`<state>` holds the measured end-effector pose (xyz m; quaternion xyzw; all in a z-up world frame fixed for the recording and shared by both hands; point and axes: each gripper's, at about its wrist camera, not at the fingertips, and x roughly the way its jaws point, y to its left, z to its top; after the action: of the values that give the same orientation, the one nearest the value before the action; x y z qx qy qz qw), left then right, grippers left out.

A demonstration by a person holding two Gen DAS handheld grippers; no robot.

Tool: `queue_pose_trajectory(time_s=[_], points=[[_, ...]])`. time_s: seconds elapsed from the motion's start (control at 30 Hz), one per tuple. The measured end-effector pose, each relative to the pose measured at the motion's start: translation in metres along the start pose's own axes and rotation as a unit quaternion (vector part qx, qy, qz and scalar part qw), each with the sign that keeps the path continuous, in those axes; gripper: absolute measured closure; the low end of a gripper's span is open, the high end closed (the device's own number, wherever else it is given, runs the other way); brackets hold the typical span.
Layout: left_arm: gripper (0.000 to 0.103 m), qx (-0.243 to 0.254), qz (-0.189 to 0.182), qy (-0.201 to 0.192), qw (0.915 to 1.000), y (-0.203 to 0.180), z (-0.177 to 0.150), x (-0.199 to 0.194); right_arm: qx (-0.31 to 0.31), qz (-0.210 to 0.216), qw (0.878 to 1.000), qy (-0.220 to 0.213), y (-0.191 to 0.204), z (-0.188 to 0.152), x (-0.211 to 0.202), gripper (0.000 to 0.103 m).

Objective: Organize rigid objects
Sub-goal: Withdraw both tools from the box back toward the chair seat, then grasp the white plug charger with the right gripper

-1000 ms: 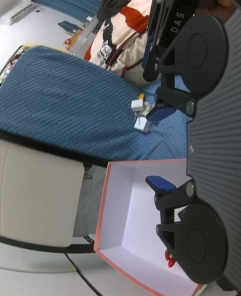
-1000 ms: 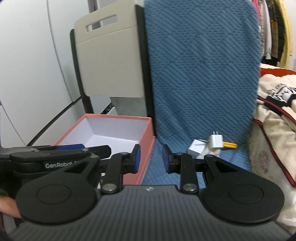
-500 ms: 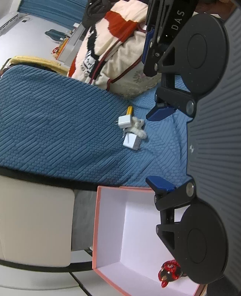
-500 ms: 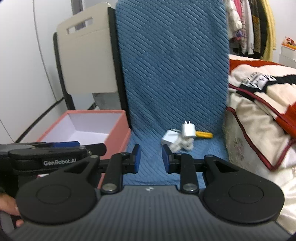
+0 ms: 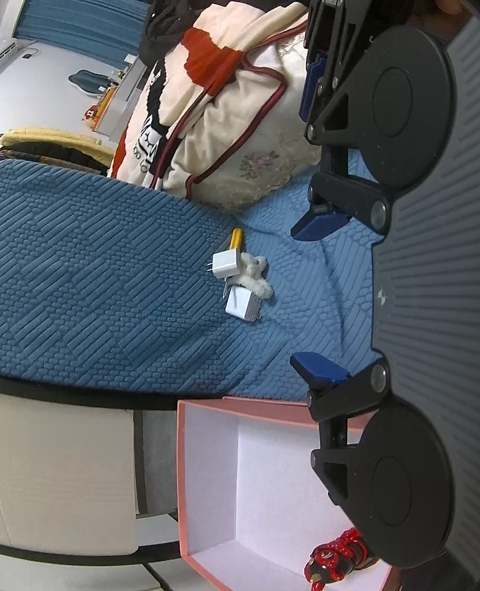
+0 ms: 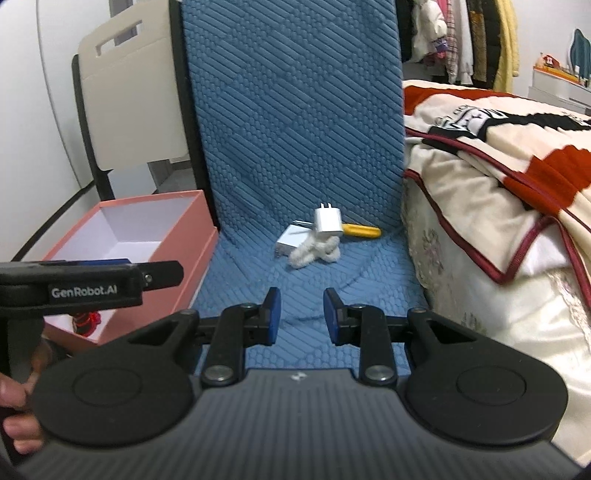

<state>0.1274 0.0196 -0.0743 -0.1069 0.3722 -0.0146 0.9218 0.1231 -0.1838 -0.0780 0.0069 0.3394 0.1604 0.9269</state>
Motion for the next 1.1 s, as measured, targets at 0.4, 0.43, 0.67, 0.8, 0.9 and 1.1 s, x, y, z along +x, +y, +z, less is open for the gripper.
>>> queue_pose_trajectory(time_s=[0.4, 0.43, 0.67, 0.8, 0.9, 1.1], points=[[0.031, 0.01, -0.006, 0.018, 0.9998, -0.019, 0.002, 0.033, 0.033, -0.019, 0.999, 0.003, -0.035, -0.01, 0.003, 0.073], [0.031, 0.009, -0.005, 0.021, 0.9997, -0.02, 0.004, 0.037, 0.037, -0.02, 0.999, 0.003, -0.037, -0.01, 0.005, 0.073], [0.031, 0.006, -0.01, 0.03, 0.9995, -0.02, 0.01, 0.07, 0.071, -0.006, 0.997, -0.002, -0.052, -0.009, 0.026, 0.073], [0.031, 0.003, -0.019, 0.04, 0.999, -0.017, 0.013, 0.085, 0.093, 0.005, 0.996, -0.004, -0.055, -0.008, 0.036, 0.073], [0.031, -0.008, -0.048, 0.061, 0.997, -0.011, 0.016, 0.098, 0.097, 0.009, 0.995, -0.003, -0.056, -0.005, 0.04, 0.073], [0.031, 0.031, -0.04, 0.065, 0.9966, -0.014, 0.015, 0.126, 0.124, 0.01, 0.992, 0.009, -0.066, 0.005, 0.061, 0.073]])
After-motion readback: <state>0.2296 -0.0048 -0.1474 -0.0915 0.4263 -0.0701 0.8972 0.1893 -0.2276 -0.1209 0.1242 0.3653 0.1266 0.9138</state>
